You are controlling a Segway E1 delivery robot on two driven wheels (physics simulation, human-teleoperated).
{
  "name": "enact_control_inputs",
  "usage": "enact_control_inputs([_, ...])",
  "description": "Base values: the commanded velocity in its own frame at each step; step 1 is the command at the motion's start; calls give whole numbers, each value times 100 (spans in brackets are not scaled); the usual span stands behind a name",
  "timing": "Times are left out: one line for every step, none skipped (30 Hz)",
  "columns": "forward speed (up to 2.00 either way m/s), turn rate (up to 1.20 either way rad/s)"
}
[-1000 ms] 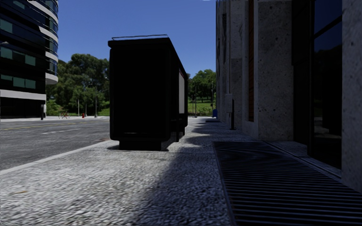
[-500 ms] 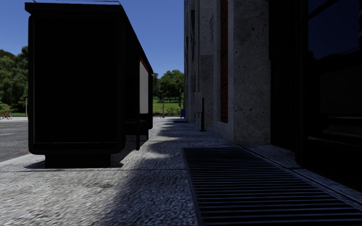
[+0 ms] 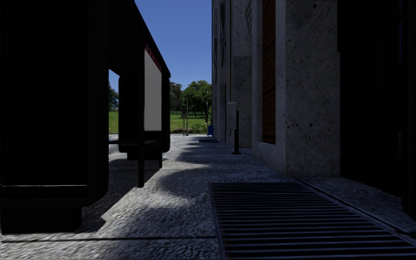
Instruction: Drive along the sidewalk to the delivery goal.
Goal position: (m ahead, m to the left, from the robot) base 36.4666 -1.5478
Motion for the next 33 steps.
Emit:
enact_control_inputs([200,0])
enact_control_inputs([200,0])
enact_control_inputs([200,0])
enact_control_inputs([200,0])
enact_control_inputs([200,0])
enact_control_inputs([200,0])
enact_control_inputs([200,0])
enact_control_inputs([200,0])
enact_control_inputs([200,0])
enact_control_inputs([200,0])
enact_control_inputs([200,0])
enact_control_inputs([200,0])
enact_control_inputs([200,0])
enact_control_inputs([200,0])
enact_control_inputs([200,0])
enact_control_inputs([200,0])
enact_control_inputs([200,0])
enact_control_inputs([200,0])
enact_control_inputs([200,0])
enact_control_inputs([200,0])
enact_control_inputs([200,0])
enact_control_inputs([200,0])
enact_control_inputs([200,0])
enact_control_inputs([200,0])
enact_control_inputs([200,0])
enact_control_inputs([200,0])
enact_control_inputs([200,0])
enact_control_inputs([200,1])
enact_control_inputs([200,9])
enact_control_inputs([200,17])
enact_control_inputs([200,17])
enact_control_inputs([200,30])
enact_control_inputs([200,37])
